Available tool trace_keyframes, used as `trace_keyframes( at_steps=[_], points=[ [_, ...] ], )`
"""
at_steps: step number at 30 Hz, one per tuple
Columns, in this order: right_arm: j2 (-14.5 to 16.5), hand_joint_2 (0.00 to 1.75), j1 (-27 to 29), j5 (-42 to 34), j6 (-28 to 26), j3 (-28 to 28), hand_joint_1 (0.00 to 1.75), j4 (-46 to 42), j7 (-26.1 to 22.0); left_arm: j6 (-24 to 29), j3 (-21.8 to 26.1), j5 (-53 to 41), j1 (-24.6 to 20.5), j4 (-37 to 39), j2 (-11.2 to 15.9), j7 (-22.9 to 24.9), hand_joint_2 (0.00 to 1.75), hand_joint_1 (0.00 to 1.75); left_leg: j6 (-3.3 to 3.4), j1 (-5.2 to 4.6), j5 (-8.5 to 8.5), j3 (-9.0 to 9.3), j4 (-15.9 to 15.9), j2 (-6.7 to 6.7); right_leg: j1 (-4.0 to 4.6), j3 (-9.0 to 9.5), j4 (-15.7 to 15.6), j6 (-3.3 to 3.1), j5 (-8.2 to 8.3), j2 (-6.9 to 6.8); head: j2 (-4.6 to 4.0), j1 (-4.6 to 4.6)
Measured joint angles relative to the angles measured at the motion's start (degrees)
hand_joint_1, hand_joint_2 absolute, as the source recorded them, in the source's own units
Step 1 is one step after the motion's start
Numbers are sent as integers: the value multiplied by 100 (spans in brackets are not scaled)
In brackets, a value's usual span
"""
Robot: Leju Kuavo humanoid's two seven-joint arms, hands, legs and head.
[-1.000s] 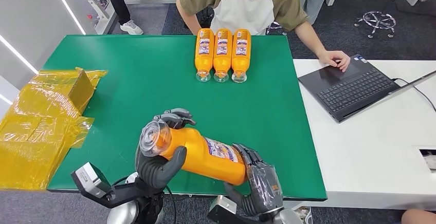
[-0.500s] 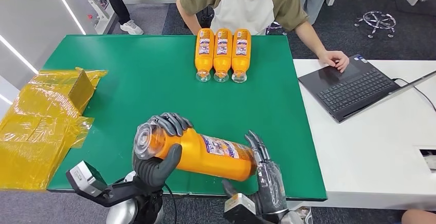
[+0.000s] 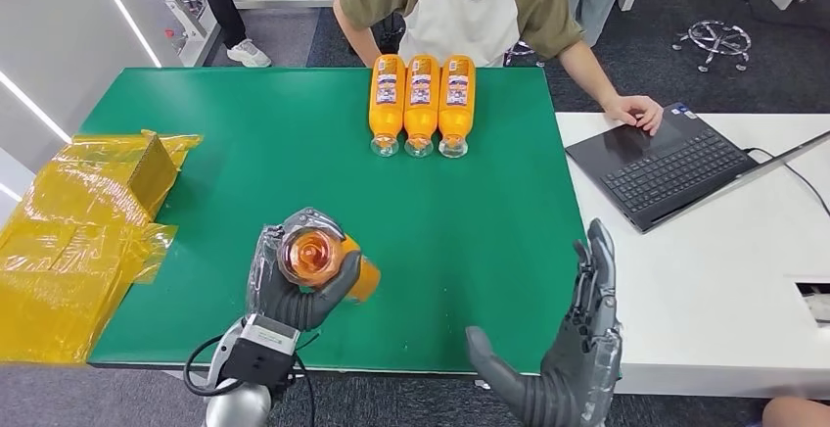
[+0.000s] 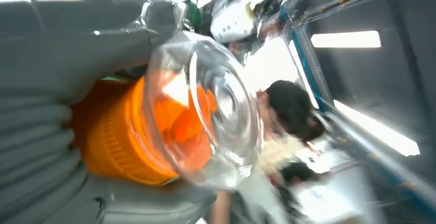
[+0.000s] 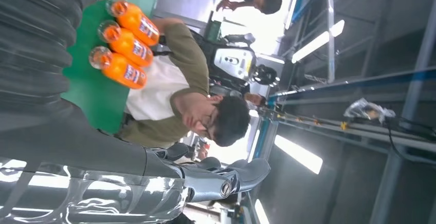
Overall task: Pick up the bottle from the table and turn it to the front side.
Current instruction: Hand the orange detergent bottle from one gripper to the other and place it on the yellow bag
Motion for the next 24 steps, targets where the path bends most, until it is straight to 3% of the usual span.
trace_keyframes(
  at_steps=[8, 12, 15, 19, 24],
  points=[
    [20, 175, 0, -31, -11, 11, 0, -191, -51, 55, 170, -287, -7, 16, 128, 79, 175, 175, 0, 0, 0, -2, 0, 0, 0, 0, 0, -1, -1, 0, 0, 2],
    [23, 175, 2, -223, -11, 18, 0, -201, -196, 341, 295, -1371, -74, 67, 419, 560, 175, 175, -1, 0, -1, 0, -1, 1, 0, 0, 1, -1, -1, 3, 0, 2],
    [25, 175, 42, -401, -13, 14, 0, -231, -428, 687, 529, -2128, -207, 149, 958, 794, 175, 175, -5, 9, 1, 2, -1, 2, 3, -3, 5, -8, -4, 4, 0, 1],
    [25, 175, 177, -605, -14, -36, 0, -243, -783, 1073, 829, -2385, -483, 352, 1916, 893, 175, 175, -12, 18, 5, 4, -2, 2, 9, -5, 18, -23, -11, 4, 0, 2],
    [15, 175, 292, -746, -14, -68, 0, -278, -838, 677, 1014, -3237, -794, 572, 3199, 1325, 175, 175, -28, 27, 6, 5, -3, 5, 18, -12, 23, -38, -15, 9, 0, 2]
  ],
)
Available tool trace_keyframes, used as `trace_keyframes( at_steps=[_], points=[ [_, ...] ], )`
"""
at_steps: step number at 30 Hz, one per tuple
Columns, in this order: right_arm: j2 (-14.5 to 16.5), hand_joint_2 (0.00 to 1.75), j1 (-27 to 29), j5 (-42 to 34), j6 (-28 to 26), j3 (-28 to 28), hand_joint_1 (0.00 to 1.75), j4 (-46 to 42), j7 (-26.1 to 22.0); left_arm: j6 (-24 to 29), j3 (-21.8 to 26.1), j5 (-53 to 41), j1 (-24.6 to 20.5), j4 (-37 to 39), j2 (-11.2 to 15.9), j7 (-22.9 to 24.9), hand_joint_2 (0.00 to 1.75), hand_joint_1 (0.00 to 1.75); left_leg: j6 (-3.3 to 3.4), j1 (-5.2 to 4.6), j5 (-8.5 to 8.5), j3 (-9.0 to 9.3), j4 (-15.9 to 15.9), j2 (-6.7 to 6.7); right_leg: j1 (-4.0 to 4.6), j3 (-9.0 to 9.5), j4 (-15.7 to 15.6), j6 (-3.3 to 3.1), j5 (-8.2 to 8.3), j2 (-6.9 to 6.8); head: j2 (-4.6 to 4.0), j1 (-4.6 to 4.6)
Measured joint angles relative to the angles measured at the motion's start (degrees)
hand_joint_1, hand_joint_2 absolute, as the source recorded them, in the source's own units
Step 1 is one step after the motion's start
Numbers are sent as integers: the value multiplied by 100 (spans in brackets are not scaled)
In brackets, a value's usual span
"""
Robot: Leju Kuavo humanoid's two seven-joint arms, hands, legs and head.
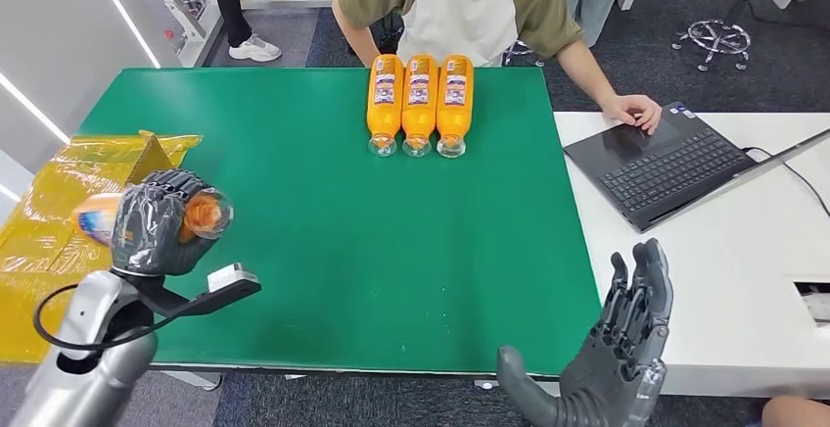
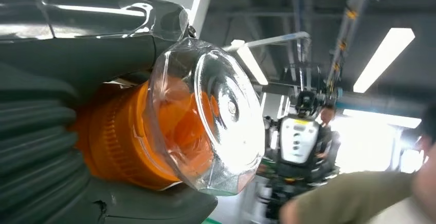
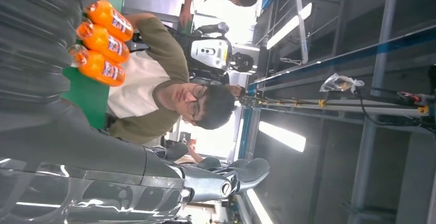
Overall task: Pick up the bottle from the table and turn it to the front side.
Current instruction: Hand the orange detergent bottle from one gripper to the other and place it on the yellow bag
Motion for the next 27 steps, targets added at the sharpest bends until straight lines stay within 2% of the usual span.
trace_keyframes(
  at_steps=[5, 8, 10, 14, 22, 27],
  points=[
    [-23, 175, 5, -149, 2, 23, 0, 5, 9, -762, -219, -406, -583, 578, 1011, 97, 175, 175, -6, 4, 3, -2, 0, -1, 3, -3, 0, -9, 1, -1, 0, 1],
    [-34, 175, 6, -188, 2, 31, 0, 6, 14, -1132, -539, -541, -1081, 1207, 1291, 39, 175, 175, -8, 3, 5, -1, 1, -2, 3, -4, -1, -15, 5, -2, 0, 1],
    [-42, 175, 6, -247, 2, 36, 0, 6, -2, -1296, -806, -528, -1465, 1790, 1277, -61, 175, 175, -8, 2, 5, -1, 1, -4, 2, -2, -2, -15, 6, -7, 0, 1],
    [-48, 175, 4, -339, 2, 45, 0, 16, -43, -1210, -1317, -507, -2120, 3056, 1033, -172, 175, 175, -9, 2, 6, -1, 2, 3, 2, -1, -1, -17, 13, -1, 0, 2],
    [-61, 175, -6, -361, 2, 58, 0, 25, -50, -1182, -1781, -611, -2674, 4191, 728, -192, 175, 175, -15, 2, 1, -2, 3, 11, 2, -9, -2, -17, 12, 9, 0, 1],
    [-74, 175, 8, -119, 2, 57, 0, -43, -53, -1247, -2292, -1116, -3079, 5127, 387, -514, 175, 175, -15, 1, 1, -1, 3, 9, 1, -6, -1, -18, 12, 6, 0, 2]
  ],
)
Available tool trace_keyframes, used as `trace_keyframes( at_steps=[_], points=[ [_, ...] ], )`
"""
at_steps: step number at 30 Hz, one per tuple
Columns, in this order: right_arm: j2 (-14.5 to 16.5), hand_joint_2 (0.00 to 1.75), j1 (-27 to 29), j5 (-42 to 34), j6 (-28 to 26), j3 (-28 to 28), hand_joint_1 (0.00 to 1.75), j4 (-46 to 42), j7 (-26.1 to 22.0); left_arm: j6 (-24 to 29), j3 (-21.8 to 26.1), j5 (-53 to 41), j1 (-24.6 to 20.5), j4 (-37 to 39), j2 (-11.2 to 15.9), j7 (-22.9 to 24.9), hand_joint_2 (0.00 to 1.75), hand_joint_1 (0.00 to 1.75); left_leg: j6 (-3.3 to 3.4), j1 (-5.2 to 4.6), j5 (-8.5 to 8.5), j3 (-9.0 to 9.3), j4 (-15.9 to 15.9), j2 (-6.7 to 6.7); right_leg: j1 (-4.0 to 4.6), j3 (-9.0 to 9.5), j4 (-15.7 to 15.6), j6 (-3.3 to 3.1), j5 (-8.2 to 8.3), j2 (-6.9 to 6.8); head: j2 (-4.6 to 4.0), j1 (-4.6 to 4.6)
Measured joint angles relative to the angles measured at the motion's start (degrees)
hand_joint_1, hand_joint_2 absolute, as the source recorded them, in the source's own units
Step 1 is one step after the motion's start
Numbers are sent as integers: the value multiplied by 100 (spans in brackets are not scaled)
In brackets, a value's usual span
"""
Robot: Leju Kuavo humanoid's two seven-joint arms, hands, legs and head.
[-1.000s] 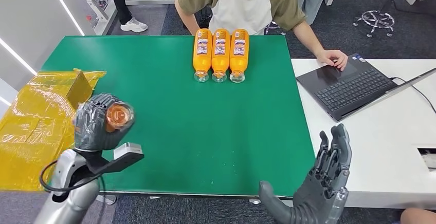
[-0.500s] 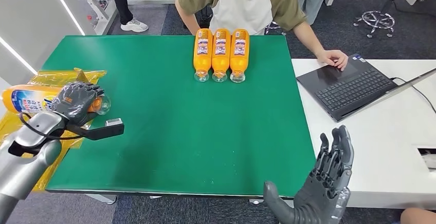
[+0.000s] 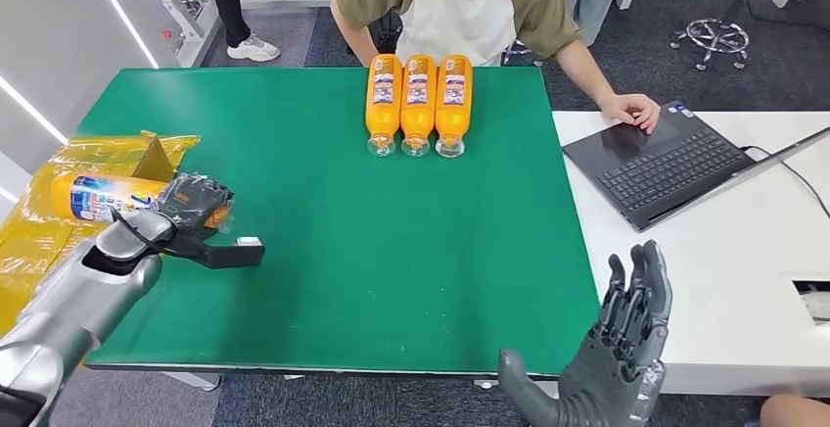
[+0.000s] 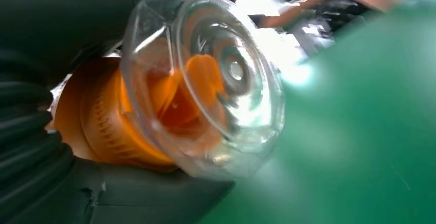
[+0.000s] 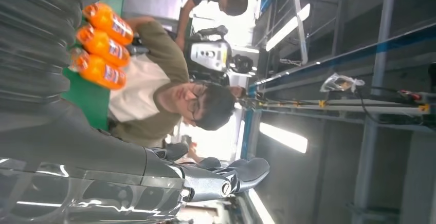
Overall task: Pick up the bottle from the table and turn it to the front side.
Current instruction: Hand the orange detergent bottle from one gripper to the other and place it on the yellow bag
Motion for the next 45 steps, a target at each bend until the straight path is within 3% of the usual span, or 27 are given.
trace_keyframes(
  at_steps=[5, 12, 23, 27, 33, 38, 45],
  points=[
    [85, 175, 140, 178, 0, -134, 0, -232, -1, -324, -359, -60, -144, 645, -255, 108, 175, 175, 0, 1, 1, 1, 0, -3, 0, 1, 1, 0, 0, -3, 0, 1],
    [178, 175, 288, 201, 0, -286, 0, -336, -1, -962, -552, -160, -454, 1260, -405, 1248, 175, 175, -1, 2, 1, 1, -1, 4, 1, 2, 4, -2, 1, 4, 0, -1],
    [195, 175, 299, 188, 0, -306, 0, -334, -1, -899, -550, 96, -504, 1536, -265, 1226, 175, 175, -1, 2, 0, -1, -1, 0, 1, 2, 5, -3, -3, 0, 0, 0],
    [199, 175, 300, 187, 0, -306, 0, -334, -1, -849, -539, 197, -503, 1557, -273, 1191, 175, 5, -1, 2, 1, 0, -1, 0, 1, 2, 4, -3, -2, 0, 0, 1],
    [196, 175, 299, 108, 0, -306, 0, -323, 0, -787, -375, 755, -498, 1566, -372, 1015, 175, 0, -1, 1, 1, 3, -1, -3, 1, 6, 5, -3, -2, -2, 0, 1],
    [208, 175, 318, 165, 0, -307, 0, -317, -1, -768, 231, 1917, -346, 1514, -479, 320, 175, 0, -1, 1, 1, 6, -1, 0, 1, 5, 5, -4, -2, 0, 0, 1],
    [237, 175, 347, 372, 0, -313, 0, -345, -1, -1029, 770, 2632, -218, 1249, -535, -71, 175, 0, -1, 1, 1, 5, -1, 0, 1, 5, 5, -4, -2, 1, 0, 1]
  ],
)
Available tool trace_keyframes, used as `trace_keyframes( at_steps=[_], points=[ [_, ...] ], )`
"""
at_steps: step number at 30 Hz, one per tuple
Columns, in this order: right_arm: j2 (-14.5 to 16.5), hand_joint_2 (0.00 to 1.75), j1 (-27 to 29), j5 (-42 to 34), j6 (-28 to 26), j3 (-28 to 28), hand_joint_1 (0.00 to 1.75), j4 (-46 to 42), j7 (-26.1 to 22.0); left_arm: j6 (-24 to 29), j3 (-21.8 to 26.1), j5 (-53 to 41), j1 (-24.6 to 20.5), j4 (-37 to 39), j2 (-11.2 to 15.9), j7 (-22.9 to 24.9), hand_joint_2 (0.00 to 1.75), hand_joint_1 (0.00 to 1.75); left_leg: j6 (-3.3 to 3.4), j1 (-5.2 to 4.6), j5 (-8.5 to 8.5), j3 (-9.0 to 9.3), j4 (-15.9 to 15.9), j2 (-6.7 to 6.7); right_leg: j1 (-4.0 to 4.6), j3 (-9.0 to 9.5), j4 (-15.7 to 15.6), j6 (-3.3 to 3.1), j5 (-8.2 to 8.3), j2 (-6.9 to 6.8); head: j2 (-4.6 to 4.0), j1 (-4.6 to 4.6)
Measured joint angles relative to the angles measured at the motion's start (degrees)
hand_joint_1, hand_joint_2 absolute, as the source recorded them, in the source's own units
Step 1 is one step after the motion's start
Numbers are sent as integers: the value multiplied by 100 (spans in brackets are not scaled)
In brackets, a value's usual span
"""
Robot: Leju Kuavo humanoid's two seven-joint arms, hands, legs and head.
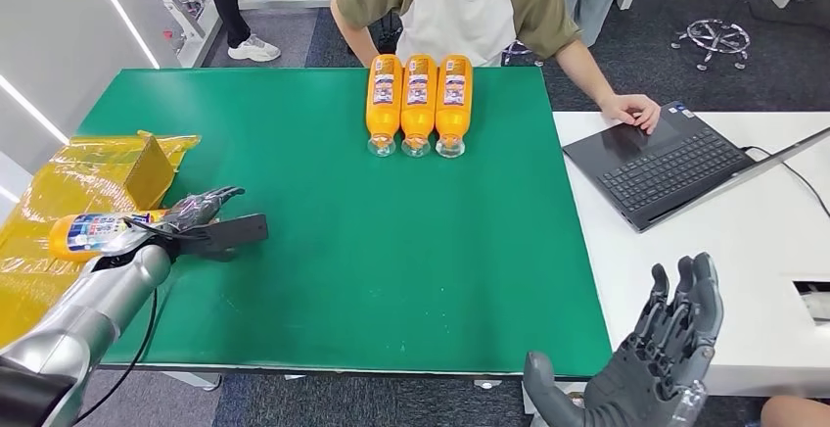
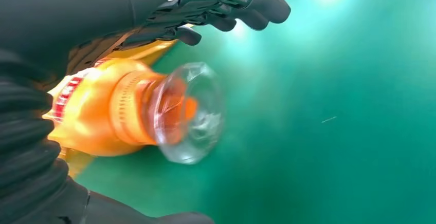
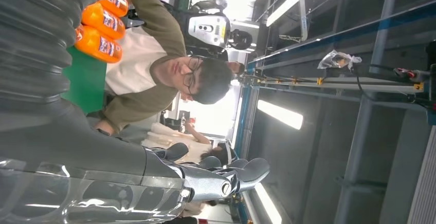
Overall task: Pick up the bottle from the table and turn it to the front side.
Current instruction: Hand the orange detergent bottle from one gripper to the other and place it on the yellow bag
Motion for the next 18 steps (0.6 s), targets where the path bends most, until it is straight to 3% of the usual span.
trace_keyframes(
  at_steps=[5, 9, 11, 15, 18],
  points=[
    [2, 175, 6, 2, 0, -9, 0, -5, 0, -279, 332, 677, 112, -230, -43, -326, 175, 0, 0, -1, 0, 1, 0, 0, 0, -1, -1, 0, 0, 1, 0, 0],
    [8, 175, 30, -4, 0, -43, 0, -28, 0, -504, 783, 2617, 486, -1077, -215, -1271, 175, 0, 0, -2, 0, 0, 3, -2, -2, -5, -3, 0, 0, -1, 0, 0],
    [8, 175, 42, -42, 0, -58, 0, -35, 0, 19, 1025, 3695, 732, -1904, -485, -1757, 175, 0, 1, -6, -1, -2, 4, -6, -5, -2, -5, 1, 0, -5, 0, -1],
    [8, 175, 54, -49, 0, -62, 0, -46, 0, 1784, 1146, 5236, 1295, -3853, -1326, -2445, 175, 0, 16, -21, -11, 0, 4, -5, -17, 7, -11, 9, 0, -7, 0, 1],
    [5, 175, 56, -37, 0, -59, 0, -51, 0, 2206, 927, 5967, 1880, -5175, -1932, -2615, 175, 0, 27, -31, -19, 2, 4, -1, -22, 10, -13, 16, -4, -5, 0, 1]
  ],
)
